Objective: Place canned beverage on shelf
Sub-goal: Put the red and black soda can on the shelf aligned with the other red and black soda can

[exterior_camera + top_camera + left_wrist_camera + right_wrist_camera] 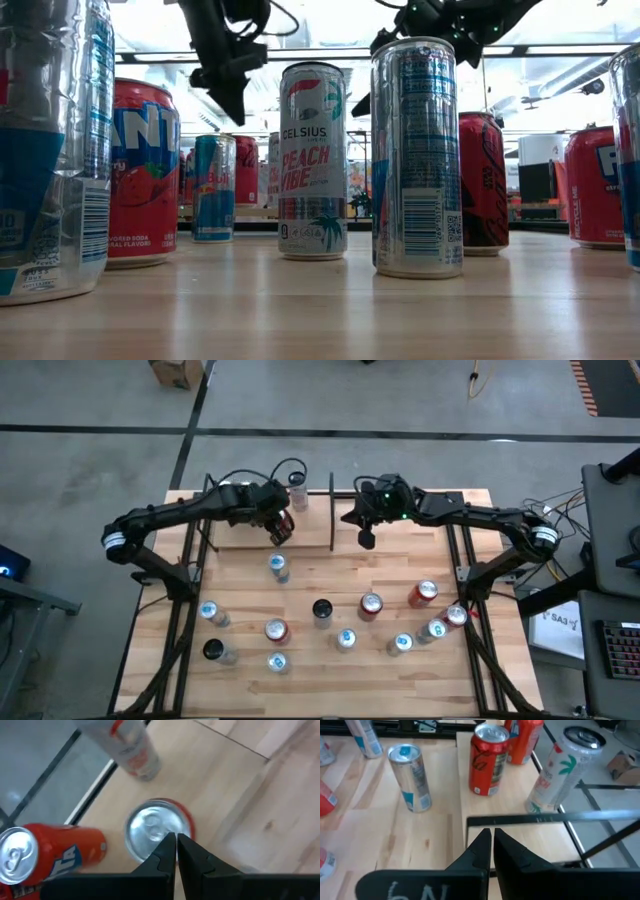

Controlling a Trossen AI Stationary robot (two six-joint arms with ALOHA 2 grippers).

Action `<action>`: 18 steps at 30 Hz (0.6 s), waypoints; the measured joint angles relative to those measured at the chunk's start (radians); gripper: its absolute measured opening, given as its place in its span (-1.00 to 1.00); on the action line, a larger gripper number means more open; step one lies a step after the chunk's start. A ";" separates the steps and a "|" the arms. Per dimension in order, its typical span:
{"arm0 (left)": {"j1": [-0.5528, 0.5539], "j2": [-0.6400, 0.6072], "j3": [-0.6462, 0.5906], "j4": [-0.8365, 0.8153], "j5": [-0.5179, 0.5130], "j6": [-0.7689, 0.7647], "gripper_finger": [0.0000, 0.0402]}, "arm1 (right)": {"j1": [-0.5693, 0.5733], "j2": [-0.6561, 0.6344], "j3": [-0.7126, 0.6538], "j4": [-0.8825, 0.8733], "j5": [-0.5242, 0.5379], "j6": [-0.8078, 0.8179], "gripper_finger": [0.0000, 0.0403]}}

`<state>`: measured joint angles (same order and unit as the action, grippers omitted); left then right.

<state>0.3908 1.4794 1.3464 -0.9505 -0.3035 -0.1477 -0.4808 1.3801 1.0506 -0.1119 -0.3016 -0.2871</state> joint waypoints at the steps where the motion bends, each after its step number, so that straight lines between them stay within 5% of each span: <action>1: 0.011 0.002 0.000 0.000 0.000 -0.004 -1.00 | -0.001 0.000 -0.005 -0.002 0.002 0.000 -0.95; 18: 0.032 0.004 -0.057 0.030 -0.005 -0.059 -1.00 | 0.000 -0.007 -0.034 -0.005 0.005 0.053 -0.95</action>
<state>0.4225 1.4830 1.2892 -0.9203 -0.3087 -0.2065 -0.4805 1.3735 1.0164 -0.1166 -0.2966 -0.2341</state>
